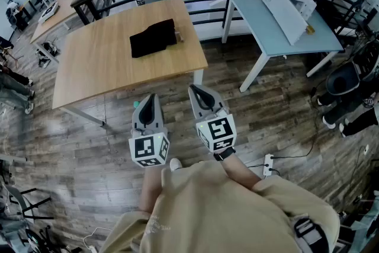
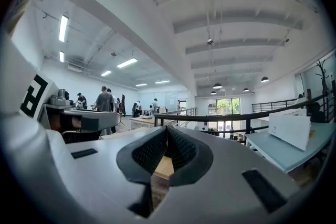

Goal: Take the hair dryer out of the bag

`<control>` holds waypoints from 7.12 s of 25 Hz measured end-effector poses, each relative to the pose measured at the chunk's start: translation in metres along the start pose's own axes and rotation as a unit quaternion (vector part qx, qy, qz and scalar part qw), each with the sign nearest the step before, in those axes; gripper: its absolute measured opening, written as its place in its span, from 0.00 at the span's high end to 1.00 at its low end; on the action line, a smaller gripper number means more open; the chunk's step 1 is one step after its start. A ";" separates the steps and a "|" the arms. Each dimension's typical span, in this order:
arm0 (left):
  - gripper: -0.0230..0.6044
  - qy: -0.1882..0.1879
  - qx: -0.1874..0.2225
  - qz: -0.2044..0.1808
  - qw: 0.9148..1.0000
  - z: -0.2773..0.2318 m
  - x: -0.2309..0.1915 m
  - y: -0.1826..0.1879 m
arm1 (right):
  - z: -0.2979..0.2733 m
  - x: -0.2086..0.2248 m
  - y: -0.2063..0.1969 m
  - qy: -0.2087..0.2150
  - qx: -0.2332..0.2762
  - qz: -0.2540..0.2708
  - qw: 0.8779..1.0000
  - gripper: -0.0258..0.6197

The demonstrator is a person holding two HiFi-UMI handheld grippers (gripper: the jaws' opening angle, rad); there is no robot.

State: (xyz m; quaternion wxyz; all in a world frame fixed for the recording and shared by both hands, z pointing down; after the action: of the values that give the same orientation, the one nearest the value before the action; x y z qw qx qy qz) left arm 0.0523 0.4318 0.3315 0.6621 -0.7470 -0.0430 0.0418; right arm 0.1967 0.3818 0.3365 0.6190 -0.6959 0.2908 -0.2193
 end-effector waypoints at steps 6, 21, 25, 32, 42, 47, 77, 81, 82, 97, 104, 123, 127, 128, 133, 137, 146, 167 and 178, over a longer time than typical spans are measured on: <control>0.94 0.003 -0.004 0.015 1.000 -0.004 0.020 -0.004 | 0.015 0.008 -0.005 0.017 0.014 -0.013 1.000 0.94; 0.94 -0.016 -0.018 0.004 1.000 -0.004 0.064 -0.013 | 0.039 0.043 -0.032 0.002 -0.008 -0.051 0.999 0.94; 0.94 -0.018 -0.015 0.011 1.000 -0.017 0.055 -0.017 | 0.024 0.049 -0.039 -0.002 -0.010 -0.057 0.998 0.94; 0.94 -0.042 -0.027 0.031 0.998 -0.086 0.014 -0.034 | -0.049 0.061 -0.063 -0.009 -0.051 -0.061 0.997 0.94; 0.94 -0.029 -0.033 0.044 0.998 -0.237 -0.121 -0.017 | -0.238 0.092 -0.025 -0.003 -0.053 -0.037 0.998 0.94; 0.94 -0.032 -0.039 0.041 0.998 -0.298 -0.186 -0.009 | -0.329 0.099 -0.009 -0.001 -0.059 -0.030 0.998 0.94; 0.94 -0.071 -0.214 0.033 0.974 -0.541 -0.283 -0.103 | -0.551 0.195 -0.059 -0.001 -0.130 -0.096 0.987 0.94; 0.94 -0.063 -0.245 0.023 0.967 -0.567 -0.286 -0.127 | -0.570 0.207 -0.075 0.003 -0.148 -0.105 0.983 0.94; 0.94 -0.061 -0.252 0.020 0.966 -0.573 -0.286 -0.132 | -0.573 0.210 -0.079 0.004 -0.152 -0.107 0.982 0.94; 0.60 -0.058 -0.330 -0.047 0.941 -0.629 -0.294 -0.196 | -0.603 0.220 -0.125 0.012 -0.195 -0.123 0.973 0.94; 0.67 -0.024 -0.357 -0.070 0.931 -0.633 -0.306 -0.213 | -0.608 0.222 -0.131 0.011 -0.200 -0.121 0.972 0.94; 0.94 -0.003 -0.313 0.066 0.947 -0.623 -0.335 -0.195 | -0.592 0.235 -0.139 -0.006 -0.204 -0.121 0.971 0.94; 0.94 -0.002 -0.302 0.088 0.949 -0.614 -0.344 -0.182 | -0.581 0.250 -0.145 -0.016 -0.208 -0.126 0.970 0.94; 0.94 -0.002 -0.301 0.100 0.948 -0.611 -0.348 -0.180 | -0.580 0.253 -0.146 -0.014 -0.210 -0.124 0.970 0.94; 0.94 -0.004 -0.299 0.123 0.946 -0.605 -0.358 -0.172 | -0.595 0.264 -0.156 0.074 -0.250 -0.012 0.965 0.94; 0.94 -0.012 -0.298 0.116 0.947 -0.609 -0.352 -0.174 | -0.616 0.260 -0.168 0.181 -0.281 0.121 0.935 0.94; 0.94 -0.028 -0.296 0.113 0.948 -0.615 -0.348 -0.169 | -0.645 0.242 -0.198 0.315 -0.337 0.246 0.853 0.63; 0.94 -0.029 -0.296 0.133 0.945 -0.620 -0.349 -0.175 | -0.681 0.190 -0.248 0.431 -0.365 0.293 0.772 0.57; 0.94 -0.026 -0.308 0.138 0.941 -0.618 -0.345 -0.182 | -0.657 0.205 -0.231 0.406 -0.329 0.322 0.789 0.59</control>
State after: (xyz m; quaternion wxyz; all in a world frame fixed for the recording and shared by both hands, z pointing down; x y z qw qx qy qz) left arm -0.2184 -0.1965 0.5883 0.3863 -0.9115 0.0323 0.1372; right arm -0.0591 -0.2235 0.6439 0.2119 -0.5706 0.7770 -0.1607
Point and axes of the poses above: the fingertips, and each gripper's own axes: z backward along the fingers, x to its right, y out of its top, the point moved 5 cm from there along z, backward along the fingers, and after that the axes turned 8 degrees about -x, right-handed, at the moved point
